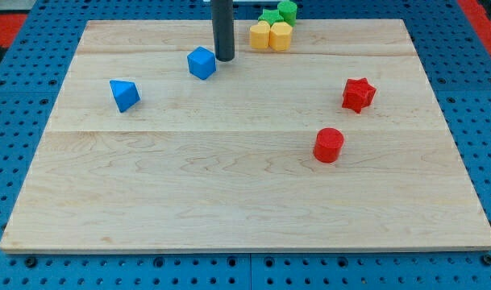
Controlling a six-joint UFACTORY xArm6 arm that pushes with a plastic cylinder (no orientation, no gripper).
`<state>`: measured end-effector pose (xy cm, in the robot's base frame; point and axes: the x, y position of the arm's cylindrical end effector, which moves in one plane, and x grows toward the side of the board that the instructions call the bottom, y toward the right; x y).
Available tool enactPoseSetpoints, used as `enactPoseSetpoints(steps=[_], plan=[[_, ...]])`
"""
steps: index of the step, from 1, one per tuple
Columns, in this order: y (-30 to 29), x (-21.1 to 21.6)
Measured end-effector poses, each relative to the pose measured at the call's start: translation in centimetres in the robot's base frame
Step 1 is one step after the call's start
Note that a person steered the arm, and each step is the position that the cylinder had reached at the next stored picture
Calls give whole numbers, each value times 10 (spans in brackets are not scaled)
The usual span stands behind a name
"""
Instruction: Slide the blue cube towards the right
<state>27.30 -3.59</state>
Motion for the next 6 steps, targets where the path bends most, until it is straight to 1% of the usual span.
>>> enactPoseSetpoints(steps=[1,2,4,6], plan=[[0,-31],[-6,-46],[-60,-46],[-86,-49]])
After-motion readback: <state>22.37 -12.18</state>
